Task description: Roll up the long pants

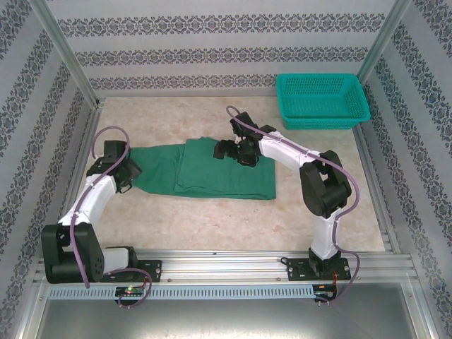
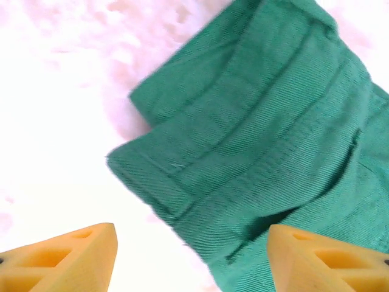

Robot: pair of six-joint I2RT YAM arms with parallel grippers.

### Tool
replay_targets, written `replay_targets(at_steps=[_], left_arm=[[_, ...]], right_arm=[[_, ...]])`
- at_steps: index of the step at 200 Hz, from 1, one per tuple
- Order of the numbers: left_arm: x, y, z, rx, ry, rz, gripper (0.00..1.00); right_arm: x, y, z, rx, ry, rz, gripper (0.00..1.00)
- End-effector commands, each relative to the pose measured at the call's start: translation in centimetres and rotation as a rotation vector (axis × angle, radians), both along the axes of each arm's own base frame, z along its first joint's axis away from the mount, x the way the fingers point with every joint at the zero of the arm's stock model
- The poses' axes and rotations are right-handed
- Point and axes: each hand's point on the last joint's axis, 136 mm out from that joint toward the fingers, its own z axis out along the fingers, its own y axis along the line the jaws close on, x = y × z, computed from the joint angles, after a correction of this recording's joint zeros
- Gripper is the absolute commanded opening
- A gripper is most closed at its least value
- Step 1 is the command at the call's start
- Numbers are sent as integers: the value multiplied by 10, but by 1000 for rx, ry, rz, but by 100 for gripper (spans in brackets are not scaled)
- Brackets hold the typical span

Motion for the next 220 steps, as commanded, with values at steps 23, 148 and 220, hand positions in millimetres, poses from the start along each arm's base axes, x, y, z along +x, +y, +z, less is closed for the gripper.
replay_targets(at_steps=[23, 148, 220], left_arm=[[-5, 17, -10, -41, 23, 63, 70], [8, 34, -11, -28, -8, 111, 0], [14, 63, 30, 152, 9, 116, 0]], right_arm=[[8, 3, -3, 28, 16, -15, 98], [10, -3, -18, 26, 50, -44, 98], [13, -1, -41, 36, 105, -54, 98]])
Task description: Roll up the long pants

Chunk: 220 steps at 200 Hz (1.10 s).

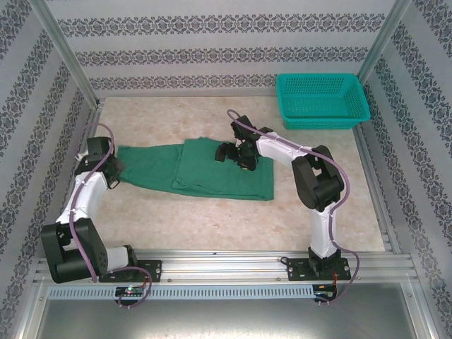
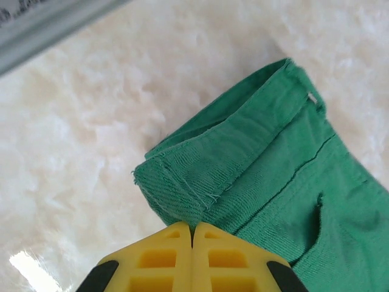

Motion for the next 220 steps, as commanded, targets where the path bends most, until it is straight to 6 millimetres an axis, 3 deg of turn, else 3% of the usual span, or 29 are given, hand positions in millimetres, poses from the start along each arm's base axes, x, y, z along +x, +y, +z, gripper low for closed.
replay_targets(at_steps=[1, 6, 23, 54, 67, 80, 95, 115, 128, 144, 188, 220], left_arm=[[-6, 19, 6, 92, 84, 23, 0], [-7, 19, 5, 91, 100, 26, 1], [-10, 20, 1, 87, 132, 41, 29], [-12, 15, 15, 77, 47, 47, 53], [-3, 4, 23, 52, -21, 1, 53], [23, -25, 22, -40, -121, -139, 57], [52, -69, 4, -178, -170, -308, 62], [80, -132, -36, -362, -139, -530, 59], [88, -165, -59, -433, -101, -627, 57], [92, -194, -66, -436, -109, -711, 60], [94, -220, -59, -355, -84, -822, 65], [91, -218, -59, -300, -36, -825, 64]], right_arm=[[11, -2, -1, 24, 12, -35, 98], [10, -1, -2, 25, 16, -33, 98], [10, -3, -4, 25, 24, -35, 98], [8, -4, -3, 30, 27, -35, 98], [8, -5, -2, 28, 25, -34, 98], [8, -5, -3, 29, 26, -33, 98], [8, -4, -4, 32, 29, -33, 98], [7, -3, -5, 37, 35, -35, 98], [6, -3, -4, 39, 37, -39, 98], [4, -5, -1, 37, 30, -39, 98], [2, -10, 4, 28, 16, -45, 98], [2, -8, 1, 32, 25, -42, 98]])
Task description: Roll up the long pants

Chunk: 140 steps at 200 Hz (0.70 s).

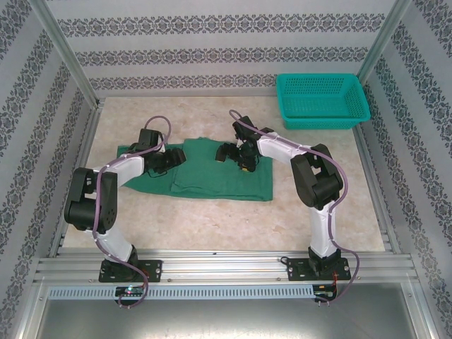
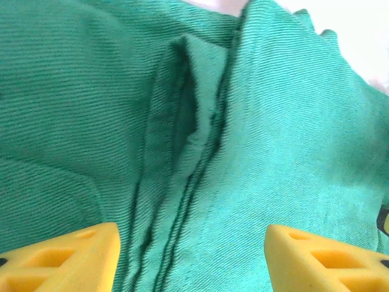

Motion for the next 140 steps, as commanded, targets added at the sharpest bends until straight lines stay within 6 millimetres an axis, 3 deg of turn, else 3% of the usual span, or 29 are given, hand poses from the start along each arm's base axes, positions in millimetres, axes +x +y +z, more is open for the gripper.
replay_targets(at_steps=[1, 36, 107, 125, 140], left_arm=[[1, 0, 6, 56, -7, -38, 65], [-1, 3, -6, 82, 50, -39, 64], [-1, -20, -27, 47, 92, -98, 60], [0, -24, -28, 31, 88, -106, 53], [1, -27, -28, 24, 92, -110, 35]], right_arm=[[-1, -5, 2, 0, 6, -19, 98], [1, -3, 3, 4, 4, -10, 98], [2, 0, -4, 12, 20, -7, 98], [2, 1, -6, 12, 22, -7, 97], [2, 1, -8, 13, 26, -8, 97]])
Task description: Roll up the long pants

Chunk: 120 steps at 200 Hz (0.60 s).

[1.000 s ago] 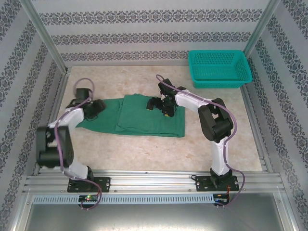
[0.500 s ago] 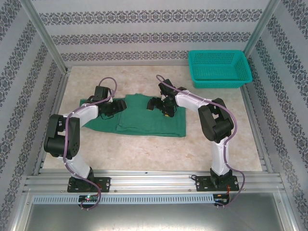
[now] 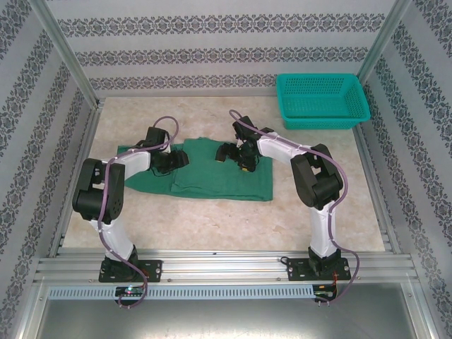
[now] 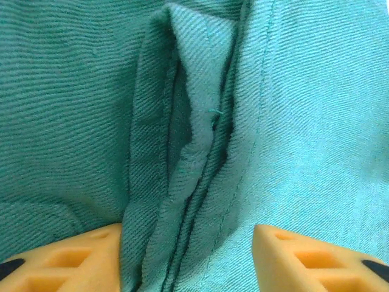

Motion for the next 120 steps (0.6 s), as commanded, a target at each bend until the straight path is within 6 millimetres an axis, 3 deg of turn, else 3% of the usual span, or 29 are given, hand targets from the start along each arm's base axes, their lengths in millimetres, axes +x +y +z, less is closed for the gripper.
replay_targets(at_steps=[1, 38, 62, 83, 120], left_arm=[[-1, -15, -1, -25, 11, -48, 34], [0, -20, -1, -46, 19, -65, 0], [0, -10, 11, -2, -3, -29, 0], [1, 4, 40, 58, -45, 6, 0], [-6, 55, 77, 163, -29, 108, 0]], right_arm=[[2, 1, -8, 12, 26, -7, 97], [1, 0, -13, 9, 38, -11, 96], [3, -7, -7, -1, 30, -26, 96], [9, -22, 3, -19, 7, -58, 97], [22, -54, 25, -16, -28, -114, 98]])
